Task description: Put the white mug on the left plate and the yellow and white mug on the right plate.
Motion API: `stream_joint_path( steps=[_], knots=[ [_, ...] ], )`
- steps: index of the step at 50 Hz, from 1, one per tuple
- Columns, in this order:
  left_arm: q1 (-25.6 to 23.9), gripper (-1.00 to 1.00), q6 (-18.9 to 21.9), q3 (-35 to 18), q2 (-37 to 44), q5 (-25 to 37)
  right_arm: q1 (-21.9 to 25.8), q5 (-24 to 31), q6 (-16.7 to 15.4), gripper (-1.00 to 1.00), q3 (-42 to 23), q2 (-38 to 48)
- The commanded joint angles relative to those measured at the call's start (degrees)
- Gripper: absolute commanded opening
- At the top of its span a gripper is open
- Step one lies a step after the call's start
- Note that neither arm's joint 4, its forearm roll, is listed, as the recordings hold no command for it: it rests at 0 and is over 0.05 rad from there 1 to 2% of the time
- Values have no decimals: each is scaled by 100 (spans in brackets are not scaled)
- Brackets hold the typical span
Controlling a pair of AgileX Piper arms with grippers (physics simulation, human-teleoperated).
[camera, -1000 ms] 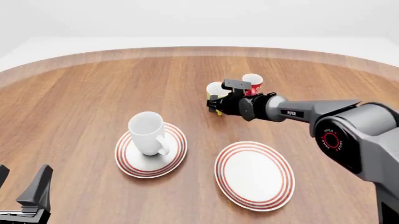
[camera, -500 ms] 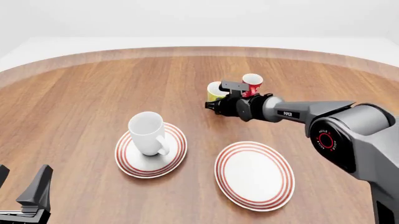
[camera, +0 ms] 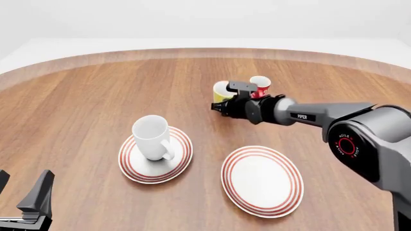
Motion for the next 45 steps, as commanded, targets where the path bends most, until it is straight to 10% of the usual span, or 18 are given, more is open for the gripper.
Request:
stream_joint_path(
  steps=[1,45],
  knots=[
    [0,100,0,0,0,0,14,-63,-87,-100,275,-427],
    [0,100,0,0,0,0,111,-438,-227,-100,2385,-2567]
  ],
)
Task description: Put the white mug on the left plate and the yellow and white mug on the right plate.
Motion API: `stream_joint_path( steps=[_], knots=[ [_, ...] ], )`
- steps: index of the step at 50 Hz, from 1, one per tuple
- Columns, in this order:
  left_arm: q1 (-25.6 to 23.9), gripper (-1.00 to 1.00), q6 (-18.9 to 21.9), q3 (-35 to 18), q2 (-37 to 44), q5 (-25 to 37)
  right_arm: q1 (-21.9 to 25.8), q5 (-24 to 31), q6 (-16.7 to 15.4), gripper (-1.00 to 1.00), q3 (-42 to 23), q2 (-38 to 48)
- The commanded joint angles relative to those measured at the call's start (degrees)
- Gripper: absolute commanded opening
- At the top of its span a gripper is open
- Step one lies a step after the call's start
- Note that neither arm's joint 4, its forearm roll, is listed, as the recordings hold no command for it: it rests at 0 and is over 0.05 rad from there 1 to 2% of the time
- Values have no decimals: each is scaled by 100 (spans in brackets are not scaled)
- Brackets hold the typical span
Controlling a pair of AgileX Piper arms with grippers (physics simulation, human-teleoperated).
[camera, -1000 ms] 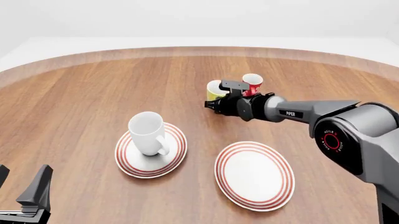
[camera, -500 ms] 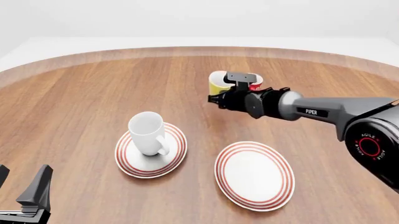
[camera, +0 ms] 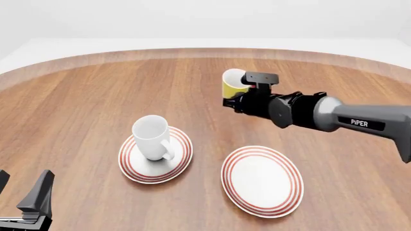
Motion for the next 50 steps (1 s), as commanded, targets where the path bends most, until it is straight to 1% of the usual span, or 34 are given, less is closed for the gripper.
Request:
stream_joint_path(
  steps=[1,10,12,24,29,30,36,37,38,50],
  knots=[
    [0,100,0,0,0,0,81,-112,70,-100,585,-582],
    [0,100,0,0,0,0,103,-140,96,-100,958,-1034],
    [0,100,0,0,0,0,115,-179,120,-100,1176,-1242],
    [0,100,0,0,0,0,140,-176,133,-100,1713,-1901],
    [0,100,0,0,0,0,140,-176,133,-100,1713,-1901],
    [0,100,0,0,0,0,125,-179,123,-100,2014,-2233],
    [0,100,0,0,0,0,125,-180,123,-100,2019,-2237],
    [0,100,0,0,0,0,121,-232,142,-100,2321,-2474],
    [0,100,0,0,0,0,114,-240,144,-100,2401,-2548],
    [0,100,0,0,0,0,75,-237,161,-100,2828,-2993]
  ],
)
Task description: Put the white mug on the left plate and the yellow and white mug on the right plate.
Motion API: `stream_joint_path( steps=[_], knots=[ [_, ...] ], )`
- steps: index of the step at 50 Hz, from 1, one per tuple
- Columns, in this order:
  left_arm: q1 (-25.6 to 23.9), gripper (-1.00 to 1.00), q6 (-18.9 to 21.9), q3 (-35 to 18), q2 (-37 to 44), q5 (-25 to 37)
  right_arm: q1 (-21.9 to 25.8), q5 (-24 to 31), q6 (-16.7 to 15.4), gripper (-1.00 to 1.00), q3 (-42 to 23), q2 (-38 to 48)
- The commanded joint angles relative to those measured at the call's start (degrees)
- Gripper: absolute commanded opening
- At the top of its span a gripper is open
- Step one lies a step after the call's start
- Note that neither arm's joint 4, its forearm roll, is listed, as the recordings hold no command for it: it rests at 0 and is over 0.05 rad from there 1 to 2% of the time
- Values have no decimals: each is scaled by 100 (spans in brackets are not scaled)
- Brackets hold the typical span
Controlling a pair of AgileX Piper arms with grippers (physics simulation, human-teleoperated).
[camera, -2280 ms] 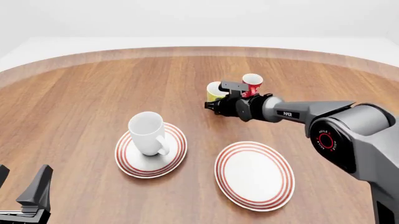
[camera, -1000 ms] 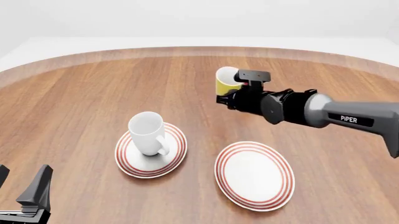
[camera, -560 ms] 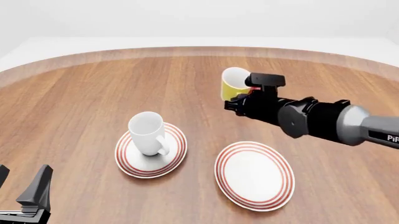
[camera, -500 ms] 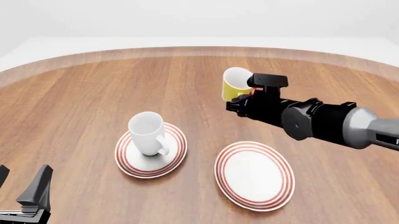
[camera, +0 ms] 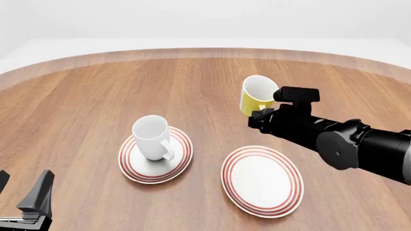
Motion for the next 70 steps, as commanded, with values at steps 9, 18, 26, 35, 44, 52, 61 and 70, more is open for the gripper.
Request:
stream_joint_path(
  steps=[9,18,26,35,44,52,61,70],
  knots=[
    [0,100,0,0,0,0,-28,-80,99,-100,784,-726],
    [0,100,0,0,0,0,-34,-82,142,-100,1030,-958],
    [0,100,0,0,0,0,-10,-159,200,-100,1377,-1190],
    [0,100,0,0,0,0,-26,-158,200,-100,1581,-1346],
    [0,100,0,0,0,0,-29,-106,192,-100,1760,-1536],
    [0,100,0,0,0,0,-24,-128,178,-100,1901,-1592],
    [0,100,0,0,0,0,11,-130,164,-100,2026,-1657],
    [0,100,0,0,0,0,79,-280,178,-100,2209,-1594]
  ],
)
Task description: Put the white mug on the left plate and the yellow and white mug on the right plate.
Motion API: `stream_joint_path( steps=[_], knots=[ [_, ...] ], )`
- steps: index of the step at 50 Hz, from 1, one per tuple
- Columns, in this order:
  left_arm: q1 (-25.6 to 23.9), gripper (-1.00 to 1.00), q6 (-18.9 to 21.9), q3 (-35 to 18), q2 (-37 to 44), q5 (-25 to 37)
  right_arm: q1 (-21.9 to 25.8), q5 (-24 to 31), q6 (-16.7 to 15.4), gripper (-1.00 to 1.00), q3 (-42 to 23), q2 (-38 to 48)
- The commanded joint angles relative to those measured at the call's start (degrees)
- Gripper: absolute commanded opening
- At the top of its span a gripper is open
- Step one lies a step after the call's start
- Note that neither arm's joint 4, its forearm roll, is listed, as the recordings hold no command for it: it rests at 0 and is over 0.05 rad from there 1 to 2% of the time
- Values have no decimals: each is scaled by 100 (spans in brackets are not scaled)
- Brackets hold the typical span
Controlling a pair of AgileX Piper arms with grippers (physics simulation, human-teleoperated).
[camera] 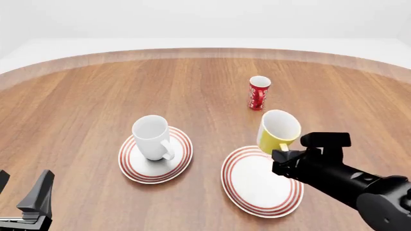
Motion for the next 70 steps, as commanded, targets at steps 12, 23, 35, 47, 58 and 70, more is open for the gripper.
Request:
stream_joint_path(
  steps=[12,23,35,47,58,70],
  knots=[
    [0,100,0,0,0,0,102,-165,75,-100,336,-101],
    [0,100,0,0,0,0,115,-395,111,-100,482,24],
    [0,100,0,0,0,0,120,-748,138,-100,549,441],
    [0,100,0,0,0,0,170,-1075,161,-100,609,854],
    [0,100,0,0,0,0,176,-1266,180,-100,678,1053],
    [0,100,0,0,0,0,207,-1293,172,-100,670,1144]
  ],
)
